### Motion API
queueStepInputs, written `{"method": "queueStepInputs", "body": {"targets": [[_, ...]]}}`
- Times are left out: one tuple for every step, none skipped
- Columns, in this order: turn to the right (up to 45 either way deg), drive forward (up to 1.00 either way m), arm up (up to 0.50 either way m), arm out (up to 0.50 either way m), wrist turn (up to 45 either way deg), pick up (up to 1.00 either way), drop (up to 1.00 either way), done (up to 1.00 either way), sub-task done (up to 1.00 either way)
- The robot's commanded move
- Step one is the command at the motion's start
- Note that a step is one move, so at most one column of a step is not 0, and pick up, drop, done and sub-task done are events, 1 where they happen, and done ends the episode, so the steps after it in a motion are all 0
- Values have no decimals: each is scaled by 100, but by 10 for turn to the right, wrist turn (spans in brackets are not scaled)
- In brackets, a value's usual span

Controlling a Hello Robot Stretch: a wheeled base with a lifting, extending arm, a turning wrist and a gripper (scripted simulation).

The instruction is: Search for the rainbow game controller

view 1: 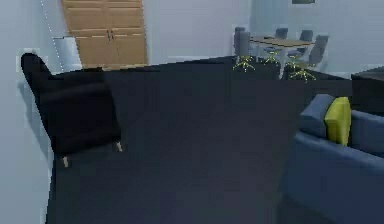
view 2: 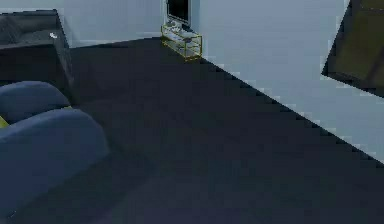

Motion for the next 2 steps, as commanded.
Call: {"method": "queueStepInputs", "body": {"targets": [[450,0,0,0,0,0,0,0,0],[150,0,0,0,0,0,0,0,0]]}}
